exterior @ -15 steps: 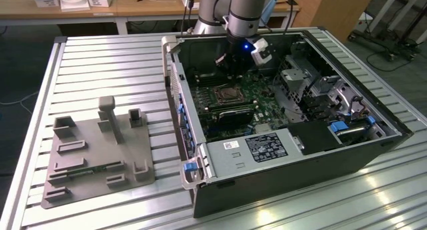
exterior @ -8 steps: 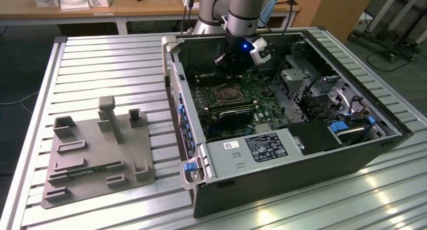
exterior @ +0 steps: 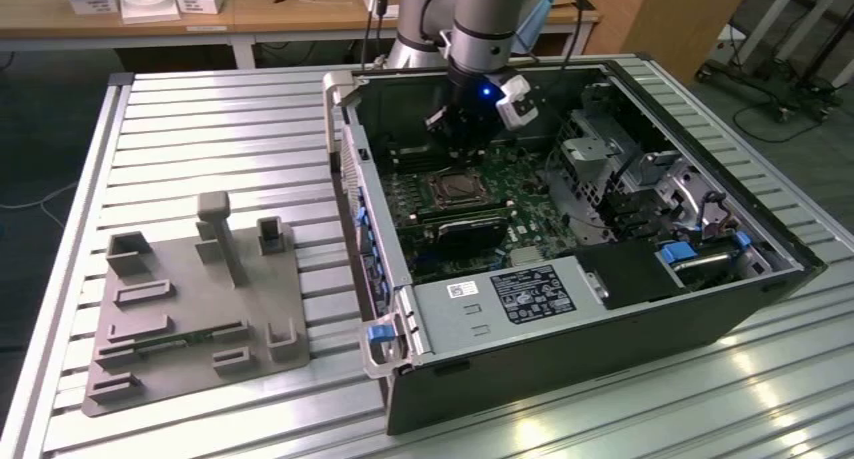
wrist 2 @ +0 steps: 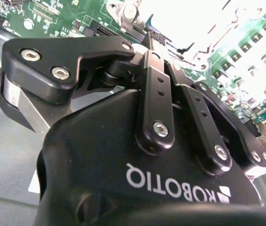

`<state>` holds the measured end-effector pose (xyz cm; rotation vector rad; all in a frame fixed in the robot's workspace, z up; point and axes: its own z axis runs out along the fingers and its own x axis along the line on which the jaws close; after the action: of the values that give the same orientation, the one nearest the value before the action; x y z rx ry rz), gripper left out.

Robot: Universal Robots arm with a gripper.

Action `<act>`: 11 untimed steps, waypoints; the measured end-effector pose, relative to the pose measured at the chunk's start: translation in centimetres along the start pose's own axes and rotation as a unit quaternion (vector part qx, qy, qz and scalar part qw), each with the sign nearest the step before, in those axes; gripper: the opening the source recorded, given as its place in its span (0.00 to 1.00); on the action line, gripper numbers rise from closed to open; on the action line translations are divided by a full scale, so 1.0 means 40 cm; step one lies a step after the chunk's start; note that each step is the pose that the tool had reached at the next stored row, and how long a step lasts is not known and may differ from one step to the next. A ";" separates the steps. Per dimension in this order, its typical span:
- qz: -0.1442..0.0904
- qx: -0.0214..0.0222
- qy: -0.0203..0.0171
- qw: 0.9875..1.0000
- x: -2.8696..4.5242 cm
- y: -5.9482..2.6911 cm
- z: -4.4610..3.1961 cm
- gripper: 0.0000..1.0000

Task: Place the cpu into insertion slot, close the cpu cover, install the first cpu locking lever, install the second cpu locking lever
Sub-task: 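Install the first cpu locking lever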

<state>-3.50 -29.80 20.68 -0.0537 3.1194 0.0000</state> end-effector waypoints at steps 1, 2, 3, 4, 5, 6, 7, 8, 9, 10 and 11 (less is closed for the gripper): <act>0.000 0.000 0.000 1.000 0.000 0.002 0.000 0.10; 0.000 0.000 0.000 1.000 0.000 0.005 0.000 0.10; 0.000 0.000 0.000 1.000 0.000 0.007 0.000 0.10; 0.000 0.000 0.000 1.000 0.000 0.010 0.000 0.10; 0.000 0.000 0.000 1.000 0.000 0.013 0.000 0.10; 0.000 -0.001 0.000 1.000 0.000 0.014 0.000 0.10; 0.000 -0.001 0.000 1.000 -0.001 0.015 0.000 0.10; 0.000 -0.001 0.000 1.000 -0.001 0.015 0.000 0.10; 0.000 -0.002 0.000 1.000 -0.001 0.016 0.000 0.10; 0.000 -0.002 0.000 1.000 -0.001 0.016 0.000 0.10; 0.000 -0.002 0.000 1.000 -0.001 0.016 0.000 0.10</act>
<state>-3.48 -29.16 20.68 -0.0536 3.1194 0.0063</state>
